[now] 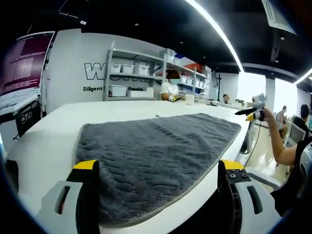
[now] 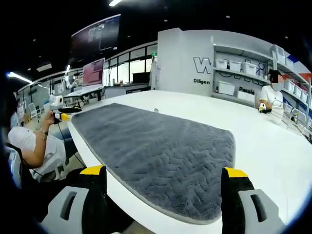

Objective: Open the folded towel by lifting each exposed corner and separating the folded layers until the towel lies flat within the target outline without major curled edges

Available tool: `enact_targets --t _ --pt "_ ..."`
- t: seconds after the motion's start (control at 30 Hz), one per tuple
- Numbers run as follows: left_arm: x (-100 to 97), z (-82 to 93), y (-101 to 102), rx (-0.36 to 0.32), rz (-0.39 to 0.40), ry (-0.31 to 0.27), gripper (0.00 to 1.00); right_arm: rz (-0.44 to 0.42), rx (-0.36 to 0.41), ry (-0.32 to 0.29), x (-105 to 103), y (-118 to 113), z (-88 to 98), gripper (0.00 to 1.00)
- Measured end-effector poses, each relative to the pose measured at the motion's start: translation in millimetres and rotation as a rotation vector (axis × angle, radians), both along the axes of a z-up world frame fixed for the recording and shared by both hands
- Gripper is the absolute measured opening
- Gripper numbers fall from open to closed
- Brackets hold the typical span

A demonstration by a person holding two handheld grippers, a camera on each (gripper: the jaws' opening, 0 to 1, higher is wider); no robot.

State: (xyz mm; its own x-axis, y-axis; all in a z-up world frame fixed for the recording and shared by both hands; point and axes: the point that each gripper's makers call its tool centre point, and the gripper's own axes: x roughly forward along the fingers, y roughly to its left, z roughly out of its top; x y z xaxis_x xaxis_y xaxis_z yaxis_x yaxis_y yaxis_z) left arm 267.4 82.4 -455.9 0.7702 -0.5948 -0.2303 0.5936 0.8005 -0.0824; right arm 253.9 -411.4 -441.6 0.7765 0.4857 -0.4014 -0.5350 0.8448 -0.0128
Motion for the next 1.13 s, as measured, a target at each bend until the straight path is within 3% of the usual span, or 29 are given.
enact_targets --t 1.13 --pt "-3.1 0.5 -16.9 0.017 -0.033 0.003 0.99 0.001 0.001 0.005 -3.7 0.4 -3.6 0.99"
